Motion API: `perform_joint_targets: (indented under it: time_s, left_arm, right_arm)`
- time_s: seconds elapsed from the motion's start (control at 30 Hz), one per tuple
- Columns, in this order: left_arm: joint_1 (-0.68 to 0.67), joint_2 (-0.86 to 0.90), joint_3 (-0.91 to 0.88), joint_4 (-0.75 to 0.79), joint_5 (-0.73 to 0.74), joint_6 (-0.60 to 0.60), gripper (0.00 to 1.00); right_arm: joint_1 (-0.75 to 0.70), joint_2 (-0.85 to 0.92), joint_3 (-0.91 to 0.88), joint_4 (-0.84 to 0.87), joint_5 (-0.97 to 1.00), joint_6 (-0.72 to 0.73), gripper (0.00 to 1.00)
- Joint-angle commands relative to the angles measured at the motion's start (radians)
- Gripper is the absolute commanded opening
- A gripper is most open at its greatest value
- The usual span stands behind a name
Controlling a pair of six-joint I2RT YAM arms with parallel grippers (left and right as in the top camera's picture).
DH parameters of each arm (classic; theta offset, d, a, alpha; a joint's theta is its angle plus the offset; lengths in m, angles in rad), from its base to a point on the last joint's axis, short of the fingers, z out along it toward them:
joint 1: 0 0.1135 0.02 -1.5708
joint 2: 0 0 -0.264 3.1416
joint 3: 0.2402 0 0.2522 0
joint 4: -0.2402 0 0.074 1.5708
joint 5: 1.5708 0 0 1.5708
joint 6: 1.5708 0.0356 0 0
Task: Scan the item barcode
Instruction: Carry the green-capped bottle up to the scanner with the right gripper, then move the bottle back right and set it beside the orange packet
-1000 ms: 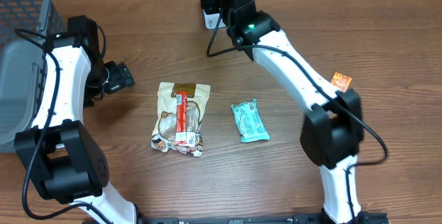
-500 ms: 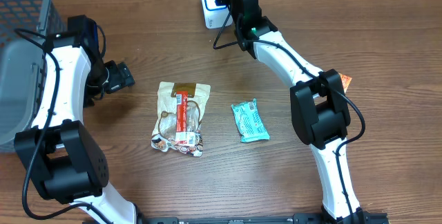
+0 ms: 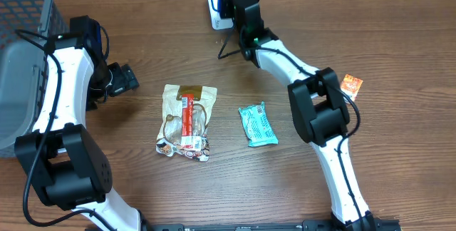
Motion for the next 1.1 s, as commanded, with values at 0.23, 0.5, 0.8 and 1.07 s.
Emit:
perform_joint_targets:
  time_s: [0.23,0.5,0.8,1.07]
  left_arm:
    - [-0.003,-0.019,0.014,0.001,-0.009,0.003,1.0]
    - [-0.003,-0.019,0.014,0.001,-0.009,0.003,1.0]
    - [-0.003,-0.019,0.014,0.001,-0.008,0.003,1.0]
    - [-0.003,-0.019,0.014,0.001,-0.009,0.003,1.0]
  right_arm:
    - [-0.003,-0.003,0.01,0.044,0.0,-0.005,0.04]
    - [-0.002,-0.208,0.01,-0.027,0.161,-0.005,0.04]
    - [-0.01,-0.489,0.01,-0.597,0.161,0.048,0.04]
    - [-0.093,-0.467,-0.003,-1.297,0.156,0.319,0.04]
